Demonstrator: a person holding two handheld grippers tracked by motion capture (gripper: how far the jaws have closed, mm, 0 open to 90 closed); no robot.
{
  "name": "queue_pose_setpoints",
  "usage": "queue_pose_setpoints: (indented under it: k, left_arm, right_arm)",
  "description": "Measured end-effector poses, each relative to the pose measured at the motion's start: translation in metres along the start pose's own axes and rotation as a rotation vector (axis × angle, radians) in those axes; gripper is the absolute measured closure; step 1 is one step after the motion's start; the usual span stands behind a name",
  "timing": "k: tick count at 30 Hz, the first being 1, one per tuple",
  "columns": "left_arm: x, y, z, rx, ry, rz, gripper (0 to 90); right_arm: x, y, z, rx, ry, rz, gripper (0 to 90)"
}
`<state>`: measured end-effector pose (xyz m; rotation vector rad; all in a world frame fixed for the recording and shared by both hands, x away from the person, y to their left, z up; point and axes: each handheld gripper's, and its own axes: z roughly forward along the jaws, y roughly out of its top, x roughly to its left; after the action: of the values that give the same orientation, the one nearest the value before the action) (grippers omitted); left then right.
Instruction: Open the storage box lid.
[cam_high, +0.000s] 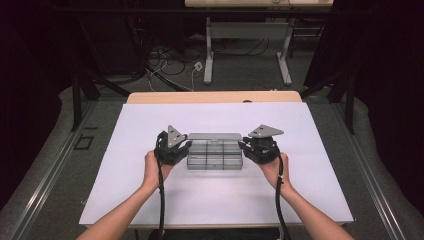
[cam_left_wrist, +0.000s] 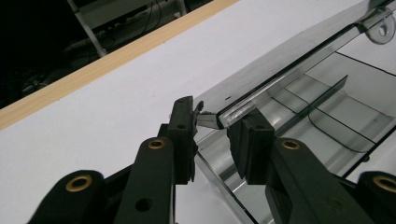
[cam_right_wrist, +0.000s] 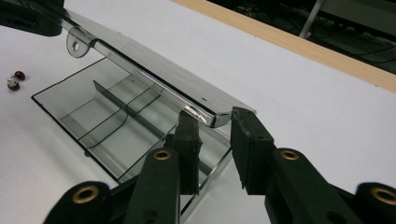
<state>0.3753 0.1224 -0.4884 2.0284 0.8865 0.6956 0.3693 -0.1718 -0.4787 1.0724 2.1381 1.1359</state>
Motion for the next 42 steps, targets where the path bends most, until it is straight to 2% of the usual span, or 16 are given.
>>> queue_pose_setpoints:
  k: [6,11,17,23,28,31,33,39,41,42]
  left_arm:
    - [0.006,0.001,0.004,-0.017,-0.003,-0.036,75.3]
    - [0.010,0.004,0.007,-0.034,0.006,-0.046,76.5]
    - [0.013,0.008,0.011,-0.062,0.015,-0.079,76.5]
    - [0.019,0.012,0.019,-0.075,0.021,-0.106,76.5]
    - [0.021,0.015,0.026,-0.085,0.038,-0.112,76.5]
    - [0.022,0.015,0.030,-0.088,0.047,-0.117,76.5]
    - [0.023,0.014,0.033,-0.086,0.045,-0.126,76.5]
    - [0.027,0.008,0.043,-0.079,0.033,-0.147,76.9]
    - [0.027,0.006,0.047,-0.073,0.035,-0.148,76.9]
    - [0.028,0.006,0.049,-0.069,0.036,-0.146,77.2]
  right_arm:
    - [-0.003,0.007,0.001,-0.003,-0.018,-0.019,75.7]
    - [-0.006,0.014,0.004,-0.012,-0.025,-0.023,76.2]
    - [-0.010,0.017,0.008,-0.038,-0.047,-0.002,78.0]
    - [-0.016,0.022,0.016,-0.040,-0.061,0.014,79.3]
    - [-0.021,0.025,0.023,-0.046,-0.074,0.039,80.3]
    - [-0.023,0.026,0.027,-0.048,-0.080,0.053,80.7]
    - [-0.024,0.026,0.030,-0.044,-0.079,0.072,80.9]
    - [-0.028,0.024,0.039,-0.048,-0.085,0.088,81.1]
    - [-0.028,0.023,0.041,-0.043,-0.084,0.110,81.5]
    - [-0.030,0.022,0.043,-0.057,-0.081,0.116,81.7]
